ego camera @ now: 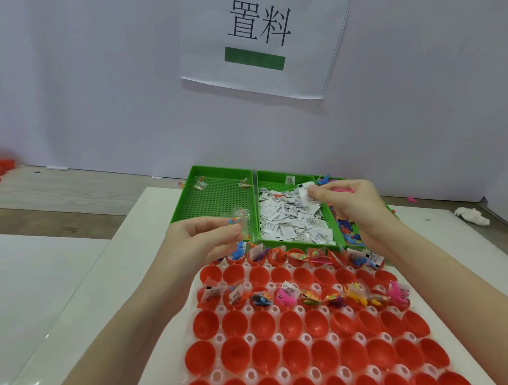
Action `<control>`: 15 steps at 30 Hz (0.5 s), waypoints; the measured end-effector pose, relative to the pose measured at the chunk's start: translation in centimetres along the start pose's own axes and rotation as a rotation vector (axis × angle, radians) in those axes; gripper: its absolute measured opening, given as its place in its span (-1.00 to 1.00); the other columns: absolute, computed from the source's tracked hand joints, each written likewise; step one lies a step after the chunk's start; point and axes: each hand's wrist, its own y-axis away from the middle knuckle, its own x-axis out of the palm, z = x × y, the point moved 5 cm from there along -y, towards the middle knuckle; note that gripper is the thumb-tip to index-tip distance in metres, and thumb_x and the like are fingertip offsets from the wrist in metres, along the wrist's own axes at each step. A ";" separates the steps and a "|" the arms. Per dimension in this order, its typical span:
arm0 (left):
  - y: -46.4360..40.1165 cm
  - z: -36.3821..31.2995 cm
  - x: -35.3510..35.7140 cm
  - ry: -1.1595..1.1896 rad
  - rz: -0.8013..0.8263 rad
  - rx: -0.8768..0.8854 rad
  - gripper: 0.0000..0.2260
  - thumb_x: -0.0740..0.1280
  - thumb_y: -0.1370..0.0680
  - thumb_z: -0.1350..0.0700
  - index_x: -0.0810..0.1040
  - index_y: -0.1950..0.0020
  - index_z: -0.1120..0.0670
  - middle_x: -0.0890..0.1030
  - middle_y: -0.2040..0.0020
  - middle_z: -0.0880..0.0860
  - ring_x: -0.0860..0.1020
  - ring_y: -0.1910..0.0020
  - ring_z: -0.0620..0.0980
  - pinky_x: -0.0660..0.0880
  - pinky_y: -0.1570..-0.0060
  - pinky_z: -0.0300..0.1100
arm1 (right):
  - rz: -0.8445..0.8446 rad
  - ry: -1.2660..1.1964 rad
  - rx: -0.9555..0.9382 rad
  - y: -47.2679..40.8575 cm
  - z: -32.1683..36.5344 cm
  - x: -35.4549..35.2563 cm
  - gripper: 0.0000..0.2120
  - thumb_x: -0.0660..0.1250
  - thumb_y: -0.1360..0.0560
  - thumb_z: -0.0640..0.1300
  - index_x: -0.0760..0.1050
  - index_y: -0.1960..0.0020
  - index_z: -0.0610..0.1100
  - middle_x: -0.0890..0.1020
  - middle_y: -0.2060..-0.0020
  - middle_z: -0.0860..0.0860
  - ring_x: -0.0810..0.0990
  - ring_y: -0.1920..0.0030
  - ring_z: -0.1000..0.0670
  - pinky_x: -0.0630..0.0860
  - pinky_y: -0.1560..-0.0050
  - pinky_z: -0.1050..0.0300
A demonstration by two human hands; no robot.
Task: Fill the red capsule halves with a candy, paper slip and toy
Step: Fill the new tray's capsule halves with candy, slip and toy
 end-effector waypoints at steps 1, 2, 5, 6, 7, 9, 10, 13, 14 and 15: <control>0.3 0.0 0.3 0.010 0.014 -0.005 -0.89 0.43 -0.35 0.26 0.65 0.15 0.21 0.69 0.19 0.13 0.67 0.15 -0.02 0.58 0.18 -0.33 | 0.077 -0.048 0.006 1.2 0.7 0.8 -0.84 0.43 -0.33 -0.01 0.62 0.26 -0.11 0.39 0.63 0.18 0.29 0.56 0.19 0.28 0.25 0.33; 0.6 -0.1 0.7 0.042 0.027 -0.013 -0.84 0.44 -0.31 0.24 0.65 0.13 0.23 0.69 0.18 0.15 0.67 0.15 -0.01 0.58 0.19 -0.32 | 0.138 -0.079 0.001 2.4 1.3 1.5 -0.82 0.42 -0.29 0.02 0.62 0.28 -0.10 0.32 0.65 0.16 0.21 0.58 0.17 0.27 0.26 0.31; 1.8 -0.7 2.4 0.105 0.146 -0.034 -0.76 0.42 -0.23 0.16 0.66 0.16 0.25 0.68 0.19 0.19 0.67 0.16 0.03 0.57 0.22 -0.33 | 0.261 -0.159 -0.080 5.6 2.8 3.0 -0.83 0.41 -0.26 -0.04 0.64 0.26 -0.14 0.49 0.58 0.13 0.42 0.52 0.20 0.40 0.24 0.42; 2.4 -1.0 2.9 0.104 0.202 -0.049 -0.76 0.42 -0.23 0.15 0.67 0.18 0.25 0.68 0.18 0.20 0.67 0.15 0.04 0.57 0.22 -0.33 | 0.281 -0.165 -0.114 6.3 3.1 3.3 -0.85 0.42 -0.26 -0.08 0.64 0.26 -0.16 0.59 0.50 0.09 0.53 0.44 0.22 0.43 0.26 0.45; 2.8 -1.2 3.2 0.097 0.251 -0.061 -0.78 0.42 -0.23 0.15 0.68 0.19 0.23 0.68 0.17 0.20 0.67 0.14 0.04 0.56 0.22 -0.33 | 0.279 -0.161 -0.137 6.9 3.2 3.6 -0.87 0.44 -0.26 -0.12 0.65 0.26 -0.18 0.64 0.43 0.02 0.59 0.36 0.19 0.47 0.25 0.43; 3.6 -1.5 3.4 0.113 0.319 -0.101 -0.81 0.41 -0.23 0.17 0.68 0.21 0.20 0.68 0.14 0.20 0.68 0.16 0.03 0.56 0.25 -0.33 | 0.219 -0.166 -0.154 7.5 2.9 3.6 -0.92 0.46 -0.29 -0.19 0.65 0.26 -0.21 0.68 0.34 -0.11 0.62 0.30 0.07 0.53 0.20 0.33; 4.0 -1.7 3.4 0.139 0.340 -0.117 -0.82 0.41 -0.22 0.18 0.69 0.23 0.19 0.68 0.14 0.20 0.68 0.16 0.03 0.56 0.26 -0.33 | 0.181 -0.163 -0.158 7.7 2.8 3.7 -0.93 0.46 -0.30 -0.21 0.65 0.25 -0.22 0.67 0.30 -0.20 0.62 0.28 -0.02 0.53 0.17 0.23; 5.0 -2.2 3.3 0.146 0.367 -0.082 -0.78 0.41 -0.27 0.13 0.69 0.15 0.19 0.68 0.10 0.18 0.67 0.10 0.02 0.56 0.19 -0.34 | 0.101 -0.120 -0.168 8.3 2.7 3.9 -0.81 0.49 -0.25 -0.08 0.64 0.26 -0.21 0.51 0.30 -0.50 0.51 0.31 -0.39 0.44 0.17 -0.07; 5.2 -2.3 3.2 0.120 0.358 -0.052 -0.76 0.41 -0.30 0.10 0.68 0.11 0.18 0.69 0.09 0.15 0.67 0.08 0.01 0.55 0.16 -0.35 | 0.105 -0.107 -0.178 8.5 2.7 4.1 -0.76 0.49 -0.21 -0.02 0.64 0.26 -0.19 0.48 0.40 -0.45 0.44 0.38 -0.37 0.43 0.20 -0.08; 5.5 -2.3 3.1 0.088 0.335 -0.020 -0.76 0.40 -0.32 0.07 0.69 0.10 0.16 0.69 0.10 0.13 0.66 0.08 0.00 0.55 0.15 -0.35 | 0.115 -0.102 -0.181 8.6 2.7 4.2 -0.73 0.48 -0.18 0.02 0.63 0.26 -0.17 0.43 0.50 -0.31 0.36 0.45 -0.24 0.41 0.25 0.01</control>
